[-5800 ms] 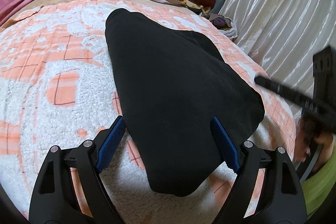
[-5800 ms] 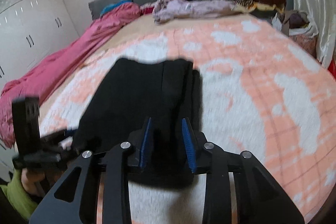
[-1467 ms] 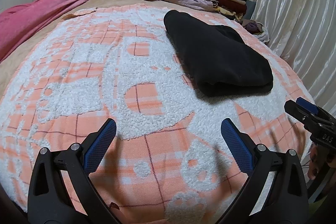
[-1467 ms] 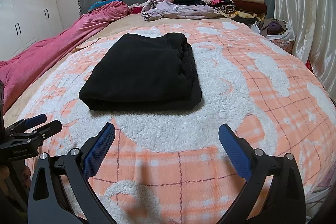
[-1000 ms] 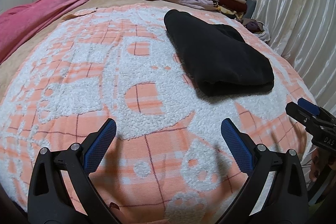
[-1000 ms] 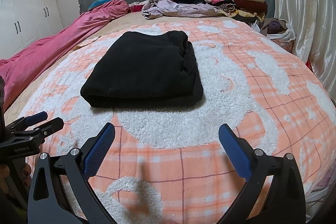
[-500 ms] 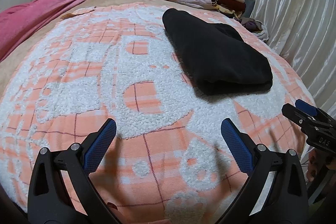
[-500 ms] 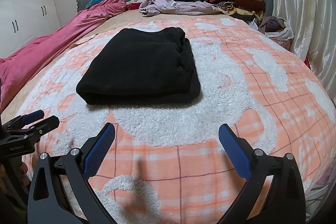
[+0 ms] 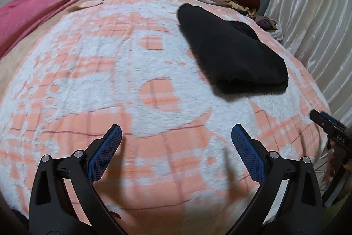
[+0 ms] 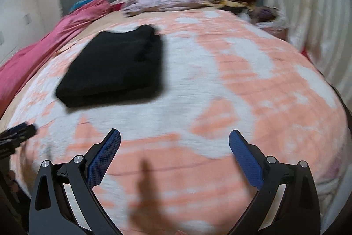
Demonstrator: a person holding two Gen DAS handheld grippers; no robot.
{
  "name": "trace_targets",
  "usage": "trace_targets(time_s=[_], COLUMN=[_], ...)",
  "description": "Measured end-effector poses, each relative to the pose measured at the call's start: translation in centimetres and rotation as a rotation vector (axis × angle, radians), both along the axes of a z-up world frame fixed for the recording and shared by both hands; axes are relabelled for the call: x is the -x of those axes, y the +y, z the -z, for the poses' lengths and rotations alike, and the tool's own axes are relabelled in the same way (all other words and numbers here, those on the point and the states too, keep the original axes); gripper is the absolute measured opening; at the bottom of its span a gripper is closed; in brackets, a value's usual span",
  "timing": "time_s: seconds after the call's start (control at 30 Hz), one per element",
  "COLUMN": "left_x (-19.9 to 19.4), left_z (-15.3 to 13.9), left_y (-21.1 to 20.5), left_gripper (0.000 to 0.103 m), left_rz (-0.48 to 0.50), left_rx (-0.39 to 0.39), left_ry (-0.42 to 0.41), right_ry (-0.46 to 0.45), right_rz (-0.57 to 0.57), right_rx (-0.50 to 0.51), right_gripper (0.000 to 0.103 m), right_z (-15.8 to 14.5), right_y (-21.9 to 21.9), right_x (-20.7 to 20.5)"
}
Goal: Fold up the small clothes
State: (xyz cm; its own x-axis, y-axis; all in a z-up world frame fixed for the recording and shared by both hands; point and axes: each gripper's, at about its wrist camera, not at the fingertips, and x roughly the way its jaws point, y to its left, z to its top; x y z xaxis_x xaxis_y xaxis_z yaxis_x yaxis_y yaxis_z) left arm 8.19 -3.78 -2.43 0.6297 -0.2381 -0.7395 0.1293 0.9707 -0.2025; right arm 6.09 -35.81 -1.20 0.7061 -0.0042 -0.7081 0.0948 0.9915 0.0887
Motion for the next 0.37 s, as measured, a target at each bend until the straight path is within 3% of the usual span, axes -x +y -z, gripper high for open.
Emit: trace_targets(time_s=[0.17,0.37], left_x=[-1.4,-3.7], left_z=[-1.2,-0.5], left_y=[7.9,22.8], left_gripper=[0.094,0.094], left_rz=[-0.149,-0.458], left_rx=[0.018,-0.084], left_ry=[0.014,0.096], right_ry=[0.000,0.038], right_rz=[0.296,0.861], right_rx=[-0.025,0.118], right_gripper=[0.098,0.098], right_z=[-0.1,1.0], right_y=[-11.0,-29.5], right_x=[3.5,12.6])
